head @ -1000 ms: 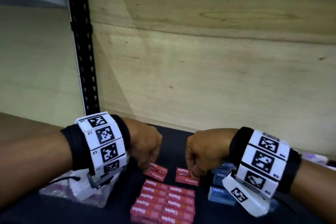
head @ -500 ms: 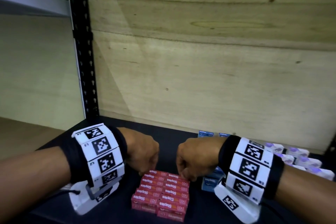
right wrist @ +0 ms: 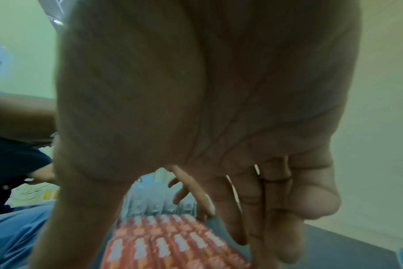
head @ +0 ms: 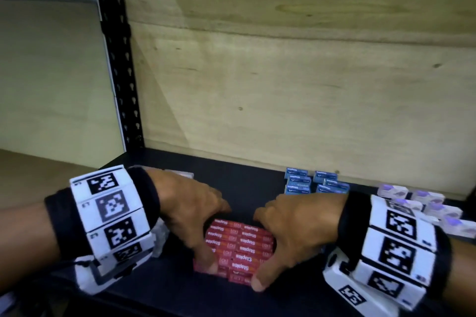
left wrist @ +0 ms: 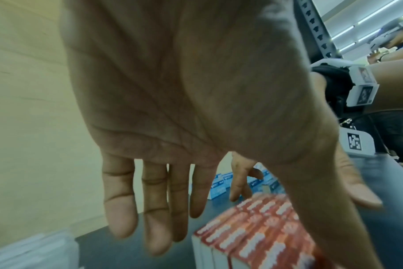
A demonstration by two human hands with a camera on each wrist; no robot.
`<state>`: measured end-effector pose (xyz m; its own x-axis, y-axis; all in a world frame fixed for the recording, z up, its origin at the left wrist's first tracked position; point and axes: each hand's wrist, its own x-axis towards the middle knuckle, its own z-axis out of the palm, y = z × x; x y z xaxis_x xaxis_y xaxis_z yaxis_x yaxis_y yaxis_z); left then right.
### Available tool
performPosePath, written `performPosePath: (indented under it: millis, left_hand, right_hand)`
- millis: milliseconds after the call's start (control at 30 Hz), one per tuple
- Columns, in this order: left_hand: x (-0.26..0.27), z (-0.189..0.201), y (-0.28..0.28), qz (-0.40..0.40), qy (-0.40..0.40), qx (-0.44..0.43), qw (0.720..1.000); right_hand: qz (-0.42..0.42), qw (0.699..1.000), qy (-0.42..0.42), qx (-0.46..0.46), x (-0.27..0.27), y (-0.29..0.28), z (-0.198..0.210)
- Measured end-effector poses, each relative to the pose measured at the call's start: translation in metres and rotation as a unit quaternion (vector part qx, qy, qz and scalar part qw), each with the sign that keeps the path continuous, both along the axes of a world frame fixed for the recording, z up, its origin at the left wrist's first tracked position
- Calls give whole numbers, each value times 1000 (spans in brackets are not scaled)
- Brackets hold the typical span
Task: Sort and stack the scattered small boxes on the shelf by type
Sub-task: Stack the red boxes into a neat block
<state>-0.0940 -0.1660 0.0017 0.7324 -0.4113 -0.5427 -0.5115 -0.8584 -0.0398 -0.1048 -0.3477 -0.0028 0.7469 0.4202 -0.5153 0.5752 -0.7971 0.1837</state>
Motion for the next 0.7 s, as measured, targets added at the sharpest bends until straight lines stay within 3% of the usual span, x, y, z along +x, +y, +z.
performPosePath:
  millis: [100, 333, 700]
  left_hand:
    - [-1, -6, 0, -18, 4, -9, 1000]
    - [4, -14, 0, -34, -22, -9, 999]
    - [18, -4, 0, 21, -29, 54, 998]
  right_hand:
    - [10, 999, -8, -37, -8, 5, -5]
    - [-10, 1000, -16, 2, -8, 12, -4]
    - [-26, 998, -25, 43, 19, 27, -11]
